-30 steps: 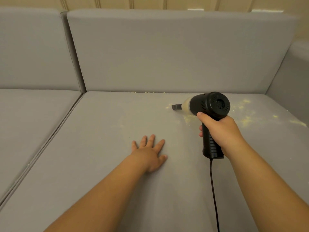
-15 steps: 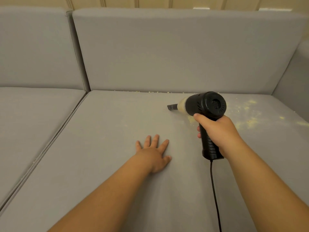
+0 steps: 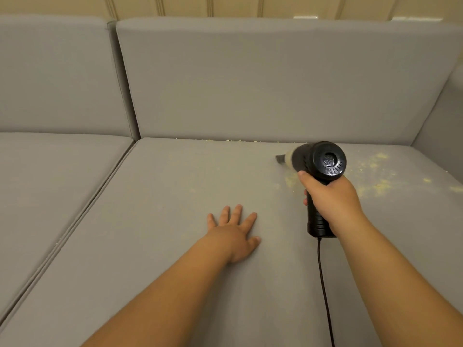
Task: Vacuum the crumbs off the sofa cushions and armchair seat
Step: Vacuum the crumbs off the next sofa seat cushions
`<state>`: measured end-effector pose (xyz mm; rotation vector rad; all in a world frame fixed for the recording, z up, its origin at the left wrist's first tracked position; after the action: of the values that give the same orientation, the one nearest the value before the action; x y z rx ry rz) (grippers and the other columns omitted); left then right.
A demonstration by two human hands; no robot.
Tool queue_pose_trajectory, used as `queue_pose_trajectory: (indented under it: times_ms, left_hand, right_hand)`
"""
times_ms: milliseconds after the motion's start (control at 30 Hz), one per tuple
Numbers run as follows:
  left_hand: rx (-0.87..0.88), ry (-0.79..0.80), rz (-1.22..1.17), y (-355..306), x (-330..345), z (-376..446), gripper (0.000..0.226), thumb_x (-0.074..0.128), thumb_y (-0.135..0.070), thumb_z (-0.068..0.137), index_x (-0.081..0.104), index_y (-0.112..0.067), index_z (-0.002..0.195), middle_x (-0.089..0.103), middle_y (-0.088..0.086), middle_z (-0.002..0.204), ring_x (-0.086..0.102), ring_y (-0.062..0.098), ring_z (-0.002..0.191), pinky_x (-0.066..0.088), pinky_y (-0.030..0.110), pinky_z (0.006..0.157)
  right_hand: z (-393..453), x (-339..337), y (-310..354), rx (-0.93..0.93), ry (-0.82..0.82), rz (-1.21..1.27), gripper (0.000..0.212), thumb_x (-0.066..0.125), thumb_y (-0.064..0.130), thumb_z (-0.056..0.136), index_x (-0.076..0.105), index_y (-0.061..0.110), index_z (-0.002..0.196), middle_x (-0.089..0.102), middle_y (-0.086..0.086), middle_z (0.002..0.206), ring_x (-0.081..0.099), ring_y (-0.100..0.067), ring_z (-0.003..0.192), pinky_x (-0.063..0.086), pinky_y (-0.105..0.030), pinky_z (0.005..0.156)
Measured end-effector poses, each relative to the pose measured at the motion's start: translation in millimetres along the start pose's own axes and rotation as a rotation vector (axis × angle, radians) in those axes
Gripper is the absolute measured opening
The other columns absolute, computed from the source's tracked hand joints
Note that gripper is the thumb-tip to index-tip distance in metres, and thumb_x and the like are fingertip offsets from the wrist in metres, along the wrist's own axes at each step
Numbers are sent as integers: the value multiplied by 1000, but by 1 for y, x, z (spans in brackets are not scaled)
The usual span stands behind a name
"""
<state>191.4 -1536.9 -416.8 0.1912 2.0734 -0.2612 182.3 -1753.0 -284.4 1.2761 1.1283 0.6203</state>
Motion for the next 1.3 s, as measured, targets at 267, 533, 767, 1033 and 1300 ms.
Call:
queue_pose_trajectory:
  times_ms: [267,533,767,1033,1300]
  left_hand:
    - [22,-12,-19,4,0,-2,69,23,-66,104,-10,-47,162,-23,-5,171,-21,27,157,-10,63,123]
    - [26,-11,-2,-6,2,-10,72,23,-66,104,-12,-42,163,-24,-3,171,-21,28,157,-9,62,124]
    - [100,-3,7,-38,3,-31,69,23,-65,105,-4,-42,164,-20,-2,172,-17,27,158,-8,60,125]
    - [139,3,12,-50,16,-39,70,24,-66,104,-5,-44,164,-19,-3,172,-13,28,159,-6,62,124]
    - [133,3,-8,-49,17,-41,69,23,-66,104,-6,-45,163,-20,-4,172,-15,26,159,-8,61,124]
  right_hand:
    - [-1,18,-11,81,134,84,24,76,34,95,69,15,107,73,-11,89,73,-24,76,61,-38,75]
    - [-51,-19,5,84,168,-47,15,75,28,94,72,15,99,77,-15,88,73,-23,68,58,-33,67]
    - [-90,-69,-6,92,116,-126,19,76,33,91,73,16,99,79,-11,84,77,-21,68,58,-35,70]
    - [-102,-101,-23,82,-52,-131,22,76,29,91,72,9,98,78,-17,87,78,-30,77,61,-42,78]
    - [-89,-80,-22,73,21,-83,21,76,31,93,73,11,100,77,-19,90,73,-20,65,59,-34,67]
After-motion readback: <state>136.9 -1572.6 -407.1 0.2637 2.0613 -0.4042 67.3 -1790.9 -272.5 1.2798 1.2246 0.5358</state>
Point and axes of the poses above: each hand's wrist, its own z-axis towards the middle knuckle, its own x-axis out of the palm, y = z × x, the point moved 9 cm from there along z, towards the middle knuckle
